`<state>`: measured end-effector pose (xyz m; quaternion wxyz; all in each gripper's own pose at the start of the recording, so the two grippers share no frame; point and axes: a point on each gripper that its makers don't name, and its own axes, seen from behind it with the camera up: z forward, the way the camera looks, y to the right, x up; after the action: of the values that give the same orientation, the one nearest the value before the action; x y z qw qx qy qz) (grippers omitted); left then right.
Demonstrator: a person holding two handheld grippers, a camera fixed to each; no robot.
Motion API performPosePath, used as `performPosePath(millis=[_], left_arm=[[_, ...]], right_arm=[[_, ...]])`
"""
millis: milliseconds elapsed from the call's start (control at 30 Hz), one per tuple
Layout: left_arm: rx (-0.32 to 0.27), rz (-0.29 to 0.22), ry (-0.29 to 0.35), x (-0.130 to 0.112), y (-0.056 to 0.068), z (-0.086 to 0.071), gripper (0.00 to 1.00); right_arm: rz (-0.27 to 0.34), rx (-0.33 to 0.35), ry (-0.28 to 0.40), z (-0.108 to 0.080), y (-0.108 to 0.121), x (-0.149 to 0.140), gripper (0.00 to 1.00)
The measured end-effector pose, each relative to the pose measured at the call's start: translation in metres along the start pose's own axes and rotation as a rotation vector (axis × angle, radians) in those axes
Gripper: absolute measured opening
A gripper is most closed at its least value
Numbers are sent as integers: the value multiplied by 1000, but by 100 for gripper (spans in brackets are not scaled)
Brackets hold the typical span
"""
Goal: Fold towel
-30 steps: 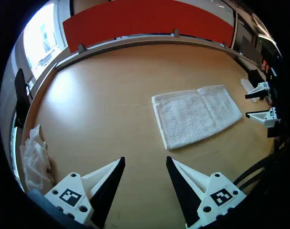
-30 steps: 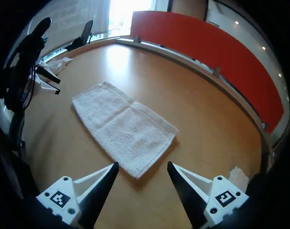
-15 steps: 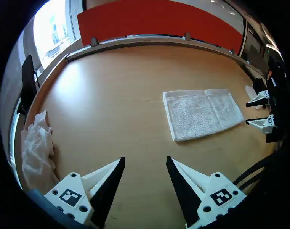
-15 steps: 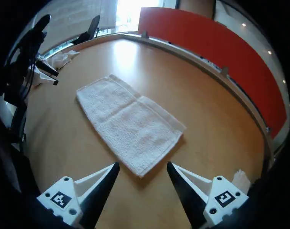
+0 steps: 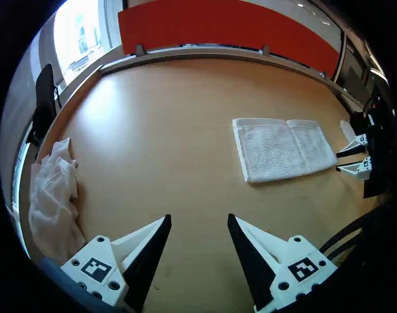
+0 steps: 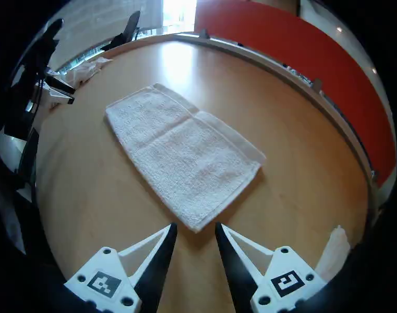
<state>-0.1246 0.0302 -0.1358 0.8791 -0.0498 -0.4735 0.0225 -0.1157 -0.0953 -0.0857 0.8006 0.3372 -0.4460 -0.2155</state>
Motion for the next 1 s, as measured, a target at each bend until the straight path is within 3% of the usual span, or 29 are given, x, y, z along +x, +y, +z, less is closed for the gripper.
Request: performPosePath(millis=[67, 233, 433, 700, 1000], left_arm=[[1, -3, -1, -1, -1, 0, 79], [5, -6, -3, -2, -3, -2, 79], [10, -10, -4, -2, -7, -3, 79], [16, -12, -12, -5, -10, -2, 79], [14, -7, -13, -5, -8, -1, 79]], right_arm=[[-1, 4, -4, 1, 0, -2, 50], [7, 9, -14, 4, 0, -4, 26], [9, 25, -21, 6, -3, -7, 24], [8, 31, -19, 7, -6, -8, 5], [23, 24, 4, 4, -4, -3, 5]])
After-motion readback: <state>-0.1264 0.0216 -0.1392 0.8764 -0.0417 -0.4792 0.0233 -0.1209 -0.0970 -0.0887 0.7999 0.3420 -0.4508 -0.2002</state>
